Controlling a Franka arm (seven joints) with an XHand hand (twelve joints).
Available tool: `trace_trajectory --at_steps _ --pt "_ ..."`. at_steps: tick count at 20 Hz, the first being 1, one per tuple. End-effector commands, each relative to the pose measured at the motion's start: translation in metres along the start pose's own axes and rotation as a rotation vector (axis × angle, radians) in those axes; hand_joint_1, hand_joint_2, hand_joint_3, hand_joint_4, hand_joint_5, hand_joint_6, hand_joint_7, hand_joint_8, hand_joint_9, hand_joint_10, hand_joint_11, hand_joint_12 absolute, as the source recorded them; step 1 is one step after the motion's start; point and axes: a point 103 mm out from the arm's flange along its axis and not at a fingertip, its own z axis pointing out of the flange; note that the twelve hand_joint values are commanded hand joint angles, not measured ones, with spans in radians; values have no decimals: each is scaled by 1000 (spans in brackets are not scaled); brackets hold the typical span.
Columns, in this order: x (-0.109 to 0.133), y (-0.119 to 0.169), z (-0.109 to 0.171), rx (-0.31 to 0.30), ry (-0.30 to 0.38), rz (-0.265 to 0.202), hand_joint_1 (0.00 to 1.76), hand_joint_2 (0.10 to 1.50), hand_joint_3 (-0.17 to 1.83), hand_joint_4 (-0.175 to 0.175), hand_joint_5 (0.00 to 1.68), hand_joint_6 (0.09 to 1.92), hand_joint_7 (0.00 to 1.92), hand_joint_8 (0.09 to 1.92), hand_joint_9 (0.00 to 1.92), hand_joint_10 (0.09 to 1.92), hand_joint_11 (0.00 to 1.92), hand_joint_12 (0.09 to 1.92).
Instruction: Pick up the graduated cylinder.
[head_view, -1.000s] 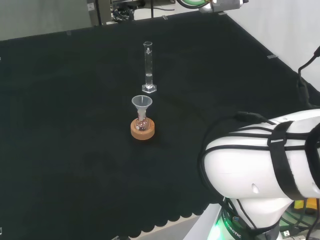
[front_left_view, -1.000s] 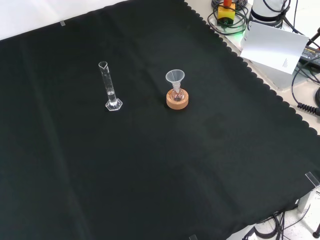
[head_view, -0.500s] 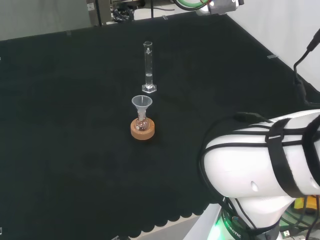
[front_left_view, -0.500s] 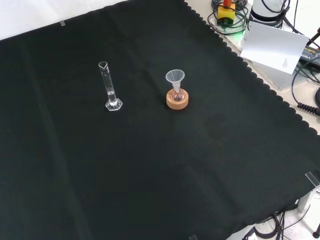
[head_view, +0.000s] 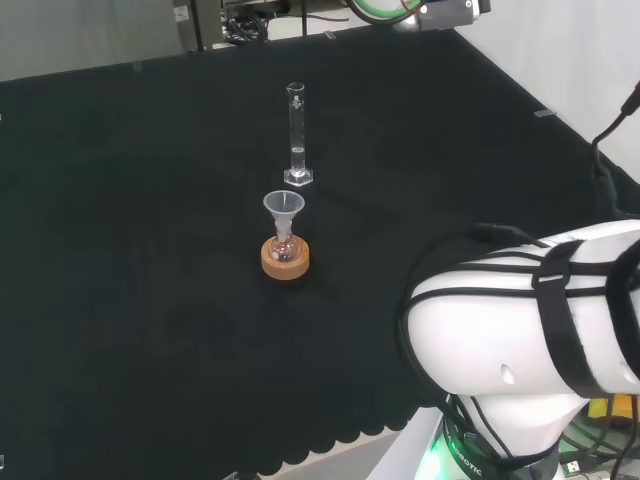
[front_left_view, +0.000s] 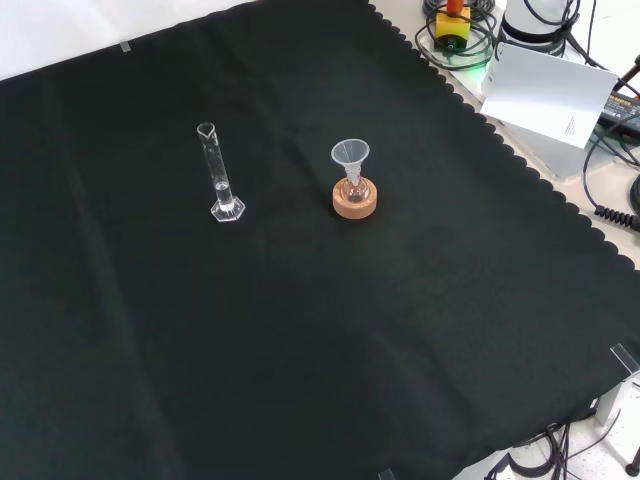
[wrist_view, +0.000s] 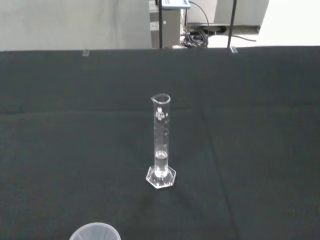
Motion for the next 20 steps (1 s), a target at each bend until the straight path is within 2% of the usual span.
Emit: trace_trajectory --at_steps 1,2,4,6,8,12,14,20 --pt "-6 38 59 74 11 41 74 1355 4 -13 165 87 0 253 327 87 0 1351" --pt "-6 43 64 72 8 48 85 1350 2 -14 168 87 0 268 314 112 0 1351" --pt "-7 57 77 81 27 54 105 1340 -3 -18 177 87 0 323 245 317 0 1362" --pt "-10 72 87 68 41 42 125 1328 -9 -22 185 87 0 376 173 529 0 1384" --pt "-13 88 98 50 48 31 155 1315 -17 -24 191 87 4 430 154 645 0 1408" --pt "-20 120 119 24 80 1 230 1285 -34 -34 223 87 57 546 221 717 42 1421" --pt "-26 135 133 22 123 -8 283 1263 -46 -39 244 87 95 596 267 730 69 1423" --pt "-35 167 176 47 176 -47 378 1227 -68 -46 269 87 117 639 300 731 94 1421"
